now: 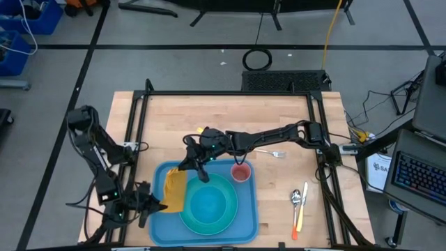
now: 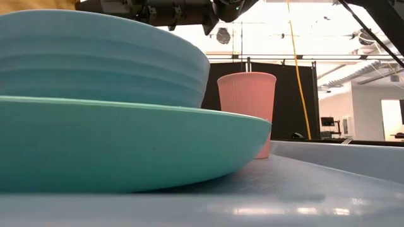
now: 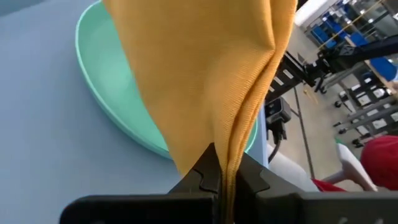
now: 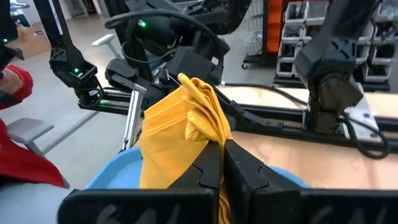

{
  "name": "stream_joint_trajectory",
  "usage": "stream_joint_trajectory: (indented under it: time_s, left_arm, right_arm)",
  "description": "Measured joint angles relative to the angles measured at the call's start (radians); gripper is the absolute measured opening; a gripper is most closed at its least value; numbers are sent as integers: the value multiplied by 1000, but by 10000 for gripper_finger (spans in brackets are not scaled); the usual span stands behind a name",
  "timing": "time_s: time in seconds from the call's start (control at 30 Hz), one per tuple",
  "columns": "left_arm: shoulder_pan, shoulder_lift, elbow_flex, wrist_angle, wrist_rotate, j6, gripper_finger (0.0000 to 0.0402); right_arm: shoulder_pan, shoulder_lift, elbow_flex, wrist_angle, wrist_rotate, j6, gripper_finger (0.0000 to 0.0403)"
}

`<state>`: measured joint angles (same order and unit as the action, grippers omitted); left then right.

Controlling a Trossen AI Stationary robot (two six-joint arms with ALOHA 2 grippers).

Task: Set up tray
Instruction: Put the yellow table napkin on the serving tray to the left of the light blue plate

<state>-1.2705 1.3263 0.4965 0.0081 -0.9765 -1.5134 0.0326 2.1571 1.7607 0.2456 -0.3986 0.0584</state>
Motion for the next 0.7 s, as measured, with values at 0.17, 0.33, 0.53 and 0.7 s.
stream_joint_trajectory:
  time_s: [0.17,0.33,0.53,0.7]
  left_arm:
    - [-17,23,0,7,-22,-42,8]
    - [-30,29,0,76,-45,-8,8]
    - [-48,29,0,171,-91,93,8]
    - [-62,29,0,176,-89,110,8]
  right_arm:
    - [2,0,0,23,0,-19,0]
    - [17,0,0,40,2,-107,0]
    - [38,12,0,96,3,-176,0]
    - [36,51,0,110,0,-159,0]
